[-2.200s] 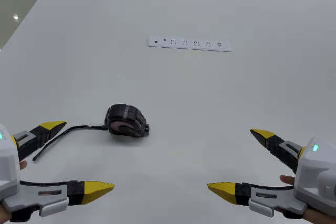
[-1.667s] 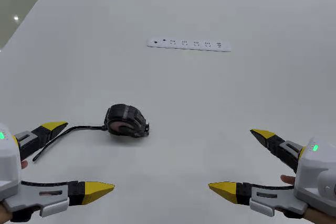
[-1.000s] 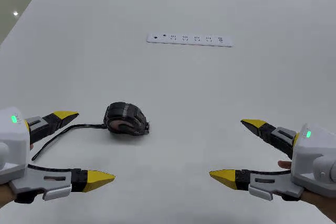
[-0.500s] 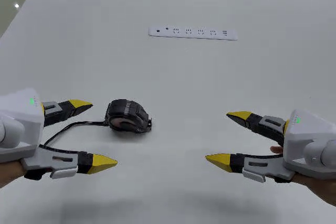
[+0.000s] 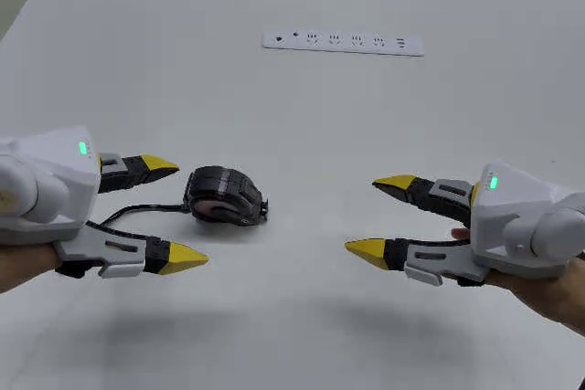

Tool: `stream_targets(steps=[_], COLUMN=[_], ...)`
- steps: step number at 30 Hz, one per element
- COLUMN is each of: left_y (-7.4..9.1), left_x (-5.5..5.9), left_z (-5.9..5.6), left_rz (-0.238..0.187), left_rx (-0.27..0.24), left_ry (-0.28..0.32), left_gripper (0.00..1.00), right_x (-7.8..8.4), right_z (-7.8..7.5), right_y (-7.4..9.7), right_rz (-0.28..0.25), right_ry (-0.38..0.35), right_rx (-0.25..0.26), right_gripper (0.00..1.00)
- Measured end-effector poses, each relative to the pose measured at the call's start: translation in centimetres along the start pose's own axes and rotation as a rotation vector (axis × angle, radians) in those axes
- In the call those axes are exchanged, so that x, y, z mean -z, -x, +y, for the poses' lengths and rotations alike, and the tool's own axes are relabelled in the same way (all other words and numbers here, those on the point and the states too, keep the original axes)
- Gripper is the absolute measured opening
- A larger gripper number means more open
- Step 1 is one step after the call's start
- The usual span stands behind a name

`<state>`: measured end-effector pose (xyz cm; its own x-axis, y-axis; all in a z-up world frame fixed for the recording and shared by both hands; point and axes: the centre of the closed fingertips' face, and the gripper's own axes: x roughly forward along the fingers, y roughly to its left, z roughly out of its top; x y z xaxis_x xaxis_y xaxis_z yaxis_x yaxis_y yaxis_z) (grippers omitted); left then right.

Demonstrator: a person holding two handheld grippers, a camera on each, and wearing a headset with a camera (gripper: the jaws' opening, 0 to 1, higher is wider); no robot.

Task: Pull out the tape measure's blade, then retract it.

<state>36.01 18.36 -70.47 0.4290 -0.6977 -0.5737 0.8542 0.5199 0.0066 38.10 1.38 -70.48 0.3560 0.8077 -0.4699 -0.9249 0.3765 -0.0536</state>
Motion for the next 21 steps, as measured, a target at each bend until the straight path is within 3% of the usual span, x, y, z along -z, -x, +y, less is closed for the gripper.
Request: stream_targets(steps=[1, 2, 21], left_y=[-0.8, -0.9, -3.4], left_x=[0.5, 0.6, 2.0], left_z=[0.8, 1.0, 2.8], left_rz=[0.033, 0.037, 0.105], left_rx=[0.029, 0.034, 0.094], left_ry=[-0.030, -0.035, -0.103], left_gripper=[0.64, 0.64, 0.54], right_x=[0.0, 0.0, 1.0], right_z=[-0.1, 0.0, 0.2], right_y=[-1.8, -2.1, -6.9], right_rz=[0.008, 0.009, 0.055], right_ry=[0.018, 0.020, 0.080], right_rx=[-0.032, -0.039, -0.132], right_gripper=[0.48, 0.47, 0.38])
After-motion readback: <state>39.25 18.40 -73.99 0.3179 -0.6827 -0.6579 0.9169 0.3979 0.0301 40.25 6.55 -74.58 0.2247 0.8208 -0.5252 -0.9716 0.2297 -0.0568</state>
